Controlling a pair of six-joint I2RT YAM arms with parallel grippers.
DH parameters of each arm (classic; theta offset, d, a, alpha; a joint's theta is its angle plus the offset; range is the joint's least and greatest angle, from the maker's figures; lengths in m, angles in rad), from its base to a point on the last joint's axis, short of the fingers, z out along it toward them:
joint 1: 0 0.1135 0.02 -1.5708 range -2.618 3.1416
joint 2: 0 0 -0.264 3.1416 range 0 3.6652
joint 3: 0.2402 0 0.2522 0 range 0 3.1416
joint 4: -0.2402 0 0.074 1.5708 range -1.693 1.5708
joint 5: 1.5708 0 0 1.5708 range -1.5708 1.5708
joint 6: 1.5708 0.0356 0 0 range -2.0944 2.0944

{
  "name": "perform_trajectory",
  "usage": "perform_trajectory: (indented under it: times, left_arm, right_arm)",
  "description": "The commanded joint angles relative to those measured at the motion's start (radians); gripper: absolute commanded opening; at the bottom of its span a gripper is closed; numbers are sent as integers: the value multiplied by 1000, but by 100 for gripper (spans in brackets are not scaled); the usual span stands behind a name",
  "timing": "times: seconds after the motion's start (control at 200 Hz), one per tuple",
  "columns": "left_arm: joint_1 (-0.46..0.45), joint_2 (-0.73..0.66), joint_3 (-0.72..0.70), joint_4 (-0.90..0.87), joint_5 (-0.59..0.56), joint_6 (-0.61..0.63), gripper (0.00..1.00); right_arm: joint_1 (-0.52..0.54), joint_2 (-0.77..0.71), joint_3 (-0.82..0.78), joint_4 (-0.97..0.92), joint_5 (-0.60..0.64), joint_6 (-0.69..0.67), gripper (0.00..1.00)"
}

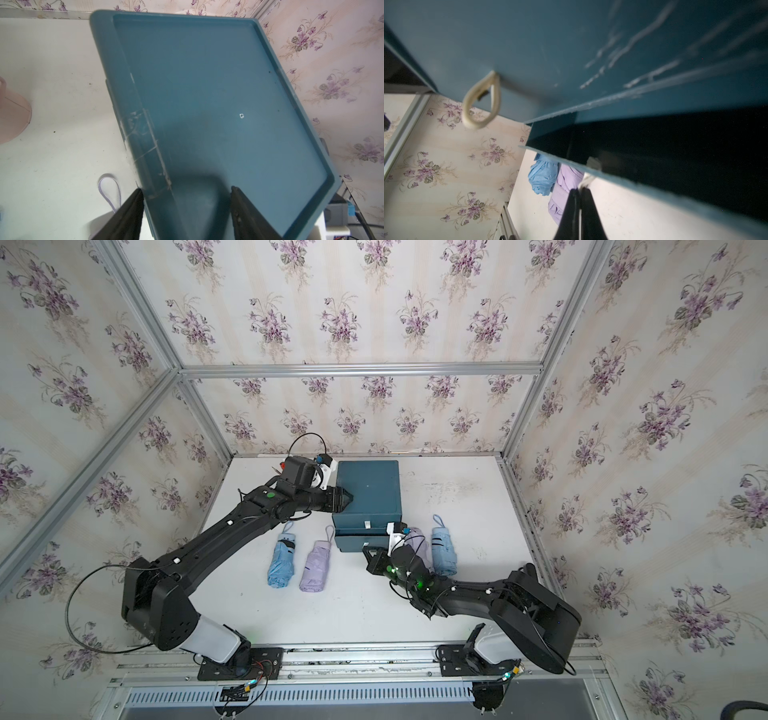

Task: Place the umbrella in the drawer by color
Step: Open the drawer in the storage box.

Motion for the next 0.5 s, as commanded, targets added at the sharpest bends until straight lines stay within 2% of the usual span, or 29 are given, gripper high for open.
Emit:
perform_trajectory:
  times: [0.0,0.24,0.495]
  left_arm:
    - [-2,17,-19,-187,-46,13,64]
    - [-2,12,-54,-163,-32,-9,64]
    - [-2,23,-104,-133,-47,-79,62]
  right_arm:
    - [18,-17,15,-73,-15,-41,0]
    - [27,-163,-69,-203,41,-2,0]
    - [152,-342,-128,-388,169,50,0]
